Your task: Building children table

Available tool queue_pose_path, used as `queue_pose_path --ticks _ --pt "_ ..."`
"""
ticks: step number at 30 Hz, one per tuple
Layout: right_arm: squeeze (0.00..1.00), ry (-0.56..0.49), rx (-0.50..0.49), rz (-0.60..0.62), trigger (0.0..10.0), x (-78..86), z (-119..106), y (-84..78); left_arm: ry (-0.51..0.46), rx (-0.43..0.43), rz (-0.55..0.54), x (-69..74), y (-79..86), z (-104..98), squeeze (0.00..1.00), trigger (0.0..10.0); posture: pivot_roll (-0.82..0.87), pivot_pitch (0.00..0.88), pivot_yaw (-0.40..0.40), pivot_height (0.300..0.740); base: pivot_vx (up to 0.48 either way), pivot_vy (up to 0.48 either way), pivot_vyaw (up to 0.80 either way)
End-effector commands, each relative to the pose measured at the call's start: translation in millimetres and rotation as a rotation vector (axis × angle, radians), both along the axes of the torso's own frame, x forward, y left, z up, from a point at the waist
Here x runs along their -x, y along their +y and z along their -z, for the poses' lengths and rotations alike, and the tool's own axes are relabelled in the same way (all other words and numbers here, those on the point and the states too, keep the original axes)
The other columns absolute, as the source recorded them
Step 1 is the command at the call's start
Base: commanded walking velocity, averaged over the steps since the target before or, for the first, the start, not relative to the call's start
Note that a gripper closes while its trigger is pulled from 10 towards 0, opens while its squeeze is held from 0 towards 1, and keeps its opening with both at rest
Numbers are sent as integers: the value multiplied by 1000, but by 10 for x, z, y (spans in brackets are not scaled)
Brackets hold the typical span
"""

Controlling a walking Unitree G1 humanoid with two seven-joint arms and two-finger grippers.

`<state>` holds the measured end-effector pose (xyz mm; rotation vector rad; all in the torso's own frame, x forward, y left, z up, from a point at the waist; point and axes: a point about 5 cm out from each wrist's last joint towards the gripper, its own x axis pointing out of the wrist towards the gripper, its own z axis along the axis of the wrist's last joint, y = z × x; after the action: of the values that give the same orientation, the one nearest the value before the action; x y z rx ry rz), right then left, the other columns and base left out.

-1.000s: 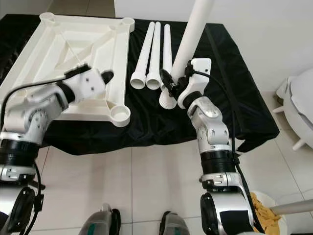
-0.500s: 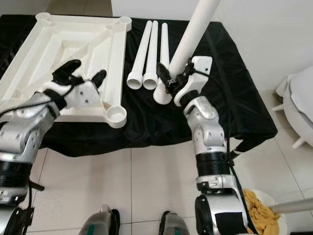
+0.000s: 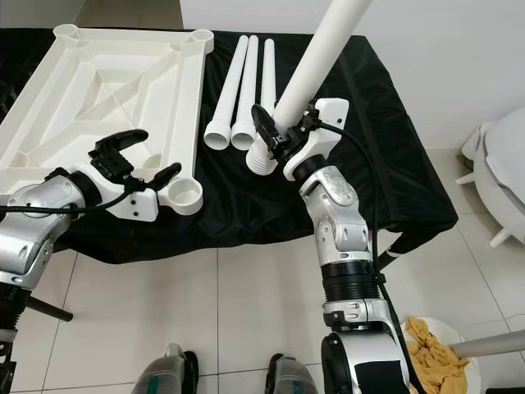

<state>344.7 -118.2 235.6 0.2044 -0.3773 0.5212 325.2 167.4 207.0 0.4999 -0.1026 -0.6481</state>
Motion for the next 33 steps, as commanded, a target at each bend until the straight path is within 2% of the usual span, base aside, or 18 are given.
queue_pose_path --ticks 1,8,12,15,17,22,24,26,33 --pt "0 -31 -13 5 10000 34 -54 -49 45 -45 16 -40 -10 103 0 10000 37 140 9 740 0 0 0" --pt "0 -34 7 24 10000 77 -58 -146 148 -140 96 -45 43 305 0 10000 14 151 5 740 0 0 0" --pt "0 -32 12 30 10000 90 -56 -176 178 -136 122 -36 67 338 0 10000 6 155 2 740 0 0 0" --pt "0 -30 18 37 10000 101 -50 -205 207 -99 140 -29 116 330 0 10000 -1 159 2 740 0 0 0" --pt "0 -24 26 42 10000 119 -40 -235 225 -36 163 -20 203 255 0 10000 -5 164 0 740 0 0 0" --pt "0 -23 30 43 10000 127 -36 -244 236 -5 171 -7 259 213 0 10000 -5 164 -2 740 0 0 0" --pt "0 -18 33 40 10000 126 -27 -242 234 51 181 6 296 151 0 10000 -2 165 -5 740 0 0 0" --pt "0 -16 35 38 10000 125 -25 -238 238 47 190 24 313 146 0 10000 -1 166 -5 740 0 0 0" --pt "0 -11 42 18 10000 121 -22 -204 310 -56 272 177 315 281 0 10000 4 161 -12 740 0 0 0"
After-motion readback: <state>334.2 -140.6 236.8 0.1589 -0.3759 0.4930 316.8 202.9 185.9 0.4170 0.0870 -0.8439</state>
